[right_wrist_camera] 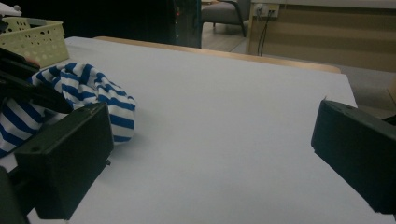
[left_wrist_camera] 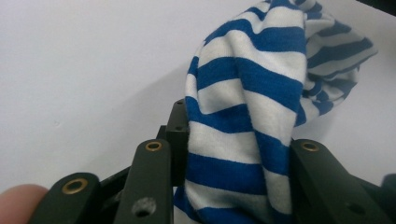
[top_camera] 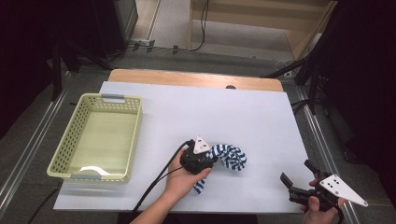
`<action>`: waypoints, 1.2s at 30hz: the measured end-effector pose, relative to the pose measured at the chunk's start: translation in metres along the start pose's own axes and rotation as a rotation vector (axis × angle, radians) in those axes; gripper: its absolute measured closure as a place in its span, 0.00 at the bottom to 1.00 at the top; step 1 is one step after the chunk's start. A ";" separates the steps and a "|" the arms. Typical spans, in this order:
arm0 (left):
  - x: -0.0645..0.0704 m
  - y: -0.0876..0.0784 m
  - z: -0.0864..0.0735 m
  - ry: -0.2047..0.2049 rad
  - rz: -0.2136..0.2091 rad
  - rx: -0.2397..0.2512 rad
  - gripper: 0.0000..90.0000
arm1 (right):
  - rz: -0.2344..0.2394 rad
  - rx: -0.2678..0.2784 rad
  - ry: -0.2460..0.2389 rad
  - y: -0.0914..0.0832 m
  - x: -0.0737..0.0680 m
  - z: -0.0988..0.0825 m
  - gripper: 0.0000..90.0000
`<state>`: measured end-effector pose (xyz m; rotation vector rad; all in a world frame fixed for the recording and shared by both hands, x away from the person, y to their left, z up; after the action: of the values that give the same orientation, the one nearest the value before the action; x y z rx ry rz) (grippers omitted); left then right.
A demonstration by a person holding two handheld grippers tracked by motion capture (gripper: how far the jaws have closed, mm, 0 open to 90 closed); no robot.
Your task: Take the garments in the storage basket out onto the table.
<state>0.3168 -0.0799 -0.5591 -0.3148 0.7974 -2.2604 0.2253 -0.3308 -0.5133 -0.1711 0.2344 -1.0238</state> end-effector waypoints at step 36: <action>-0.009 -0.050 0.009 -0.052 -0.114 0.171 0.05 | 0.115 -0.018 -0.064 0.028 -0.046 0.012 0.00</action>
<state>0.3000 -0.0497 -0.5202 -0.3444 0.5678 -2.3983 0.2286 -0.2767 -0.5035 -0.2036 0.1934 -0.9006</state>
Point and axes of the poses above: each handheld gripper's, and its own axes: y roughly forward along the jaws, z roughly out of its top, x roughly to its right, the point moved 10 cm from there along y, roughly forward along the jaws, and after that the axes turned 11 degrees about z, right-handed, at the moved point
